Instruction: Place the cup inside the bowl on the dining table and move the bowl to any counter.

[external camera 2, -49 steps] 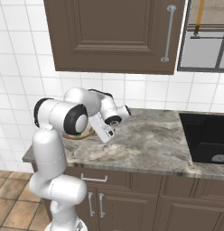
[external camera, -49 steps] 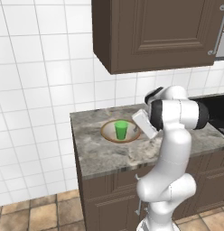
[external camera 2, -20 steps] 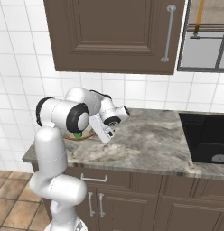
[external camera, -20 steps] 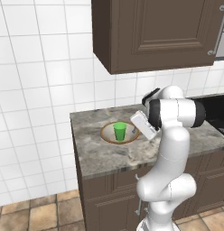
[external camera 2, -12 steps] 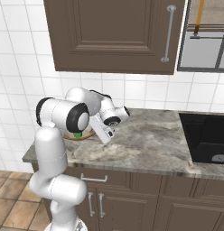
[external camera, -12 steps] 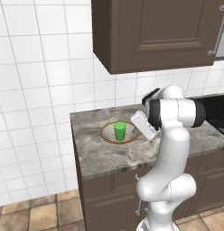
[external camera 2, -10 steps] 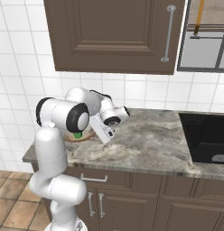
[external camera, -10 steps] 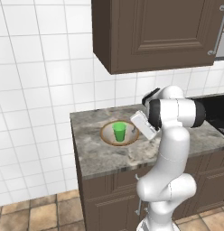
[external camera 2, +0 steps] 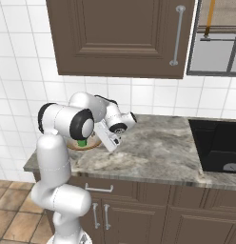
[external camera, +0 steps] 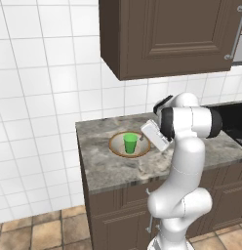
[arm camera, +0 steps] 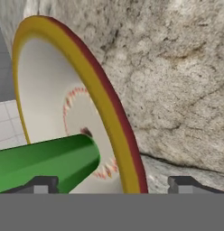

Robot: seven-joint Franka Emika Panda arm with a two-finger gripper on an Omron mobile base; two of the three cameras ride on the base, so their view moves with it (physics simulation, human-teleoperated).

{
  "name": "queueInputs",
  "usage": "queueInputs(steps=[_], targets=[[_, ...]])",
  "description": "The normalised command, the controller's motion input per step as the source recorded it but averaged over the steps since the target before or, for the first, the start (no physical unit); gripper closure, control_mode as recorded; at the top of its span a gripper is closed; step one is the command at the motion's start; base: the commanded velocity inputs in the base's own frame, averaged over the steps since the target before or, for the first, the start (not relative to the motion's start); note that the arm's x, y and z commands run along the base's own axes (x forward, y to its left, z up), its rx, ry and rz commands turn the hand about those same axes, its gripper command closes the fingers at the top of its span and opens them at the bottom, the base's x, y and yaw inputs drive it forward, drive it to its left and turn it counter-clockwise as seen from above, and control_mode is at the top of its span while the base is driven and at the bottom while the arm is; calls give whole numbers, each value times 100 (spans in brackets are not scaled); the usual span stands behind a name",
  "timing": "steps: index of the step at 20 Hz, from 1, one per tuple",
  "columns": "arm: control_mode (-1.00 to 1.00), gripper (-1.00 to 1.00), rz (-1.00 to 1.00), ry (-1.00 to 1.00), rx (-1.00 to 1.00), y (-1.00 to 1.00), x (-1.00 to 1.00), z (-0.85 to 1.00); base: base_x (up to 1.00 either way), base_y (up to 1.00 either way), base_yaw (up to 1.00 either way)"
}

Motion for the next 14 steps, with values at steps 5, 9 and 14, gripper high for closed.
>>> queueInputs(steps=[5, 9, 14], targets=[[-100, -100, 0, 0, 0, -1, -11, 15, 0, 0, 0], [-100, -100, 0, 0, 0, -11, -36, 33, 0, 0, 0], [-100, -100, 0, -2, 0, -8, -62, 34, 0, 0, 0]])
